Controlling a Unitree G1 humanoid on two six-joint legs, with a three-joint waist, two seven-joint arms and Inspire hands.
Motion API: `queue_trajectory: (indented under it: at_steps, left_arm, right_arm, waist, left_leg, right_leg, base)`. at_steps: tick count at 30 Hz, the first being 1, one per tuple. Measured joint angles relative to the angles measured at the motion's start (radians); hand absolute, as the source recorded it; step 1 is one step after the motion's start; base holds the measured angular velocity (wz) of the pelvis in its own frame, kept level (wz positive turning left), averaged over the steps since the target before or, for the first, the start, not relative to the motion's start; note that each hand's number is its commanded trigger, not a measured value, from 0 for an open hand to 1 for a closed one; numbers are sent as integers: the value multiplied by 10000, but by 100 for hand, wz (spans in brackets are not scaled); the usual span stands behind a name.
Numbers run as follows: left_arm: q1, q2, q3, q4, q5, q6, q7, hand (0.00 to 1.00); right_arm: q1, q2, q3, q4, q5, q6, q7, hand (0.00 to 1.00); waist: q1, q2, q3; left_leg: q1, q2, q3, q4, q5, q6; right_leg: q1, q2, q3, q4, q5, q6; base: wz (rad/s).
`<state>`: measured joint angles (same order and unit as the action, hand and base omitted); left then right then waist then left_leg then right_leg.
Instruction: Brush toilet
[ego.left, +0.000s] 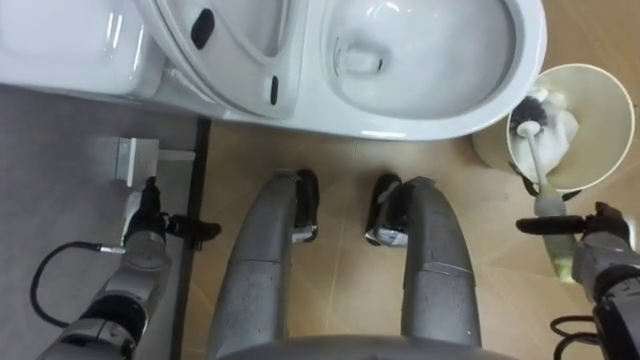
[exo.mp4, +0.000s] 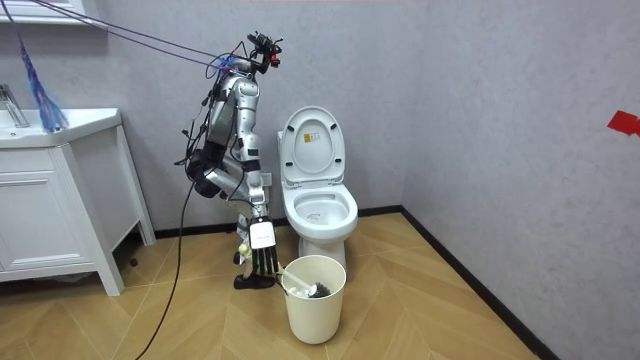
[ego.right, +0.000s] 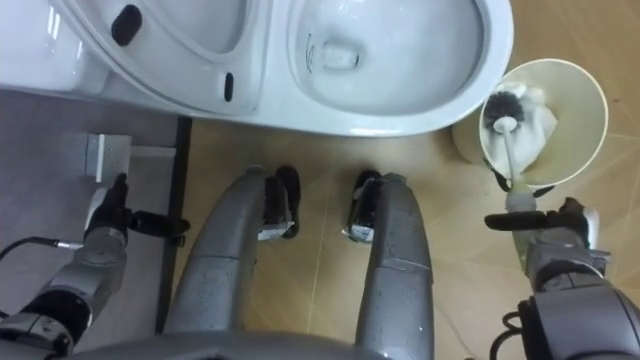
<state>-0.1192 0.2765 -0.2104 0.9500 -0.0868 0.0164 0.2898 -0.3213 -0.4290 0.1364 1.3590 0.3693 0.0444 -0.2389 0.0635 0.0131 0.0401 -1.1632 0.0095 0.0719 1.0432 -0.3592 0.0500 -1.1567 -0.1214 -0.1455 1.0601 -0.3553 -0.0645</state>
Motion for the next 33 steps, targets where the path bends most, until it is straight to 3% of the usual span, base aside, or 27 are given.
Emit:
queue_trajectory:
  at_steps: [7, 15, 16, 18, 19, 33]
  left_arm:
    - [76, 2, -75, -2, -13, 76, -199, 0]
    - [134, 56, -155, -67, -9, 288, -415, 0]
    - [136, 56, -236, -65, 8, 288, -450, 0]
    - [136, 56, -316, -78, 7, 288, -521, 0]
    - [135, 70, -324, -91, 4, 286, -580, 0]
    - [135, 103, -871, -93, -107, 274, -662, 0]
  right_arm:
    - [130, -65, 191, 102, 675, 12, 521, 0]
    - [228, -113, 781, 439, 662, 168, 1034, 0]
    - [228, -113, 849, 477, 664, 225, 1118, 11]
    - [230, -115, 874, 566, 662, 226, 1207, 61]
    - [230, -114, 885, 587, 645, 229, 1220, 100]
    - [227, -121, 1267, 599, 543, 234, 1303, 100]
  waist:
    - [45, 174, -22]
    - [27, 239, -32]
    - [30, 249, -29]
    - [2, 254, -32]
    - [3, 258, -34]
    - [162, 375, -28]
  left_leg:
    - [-26, -30, 73, 27, -24, 37]
    - [-560, -92, 116, 374, -82, 21]
    - [-585, -92, 132, 396, -83, 20]
    - [-612, -160, 144, 410, -81, 20]
    - [-648, -167, 144, 429, -80, 18]
    - [-892, -160, 110, 530, -98, 35]
  right_leg:
    - [-49, -24, 35, 59, -3, 37]
    - [-675, -301, 26, 589, -145, -111]
    - [-702, -321, 25, 628, -157, -129]
    - [-756, -371, 46, 727, -216, -131]
    - [-799, -361, 51, 752, -223, -130]
    - [-1012, -286, 85, 806, -247, -70]
  base:
    - [0]
    - [3]
    - [4]
    - [8]
    - [5]
    - [0]
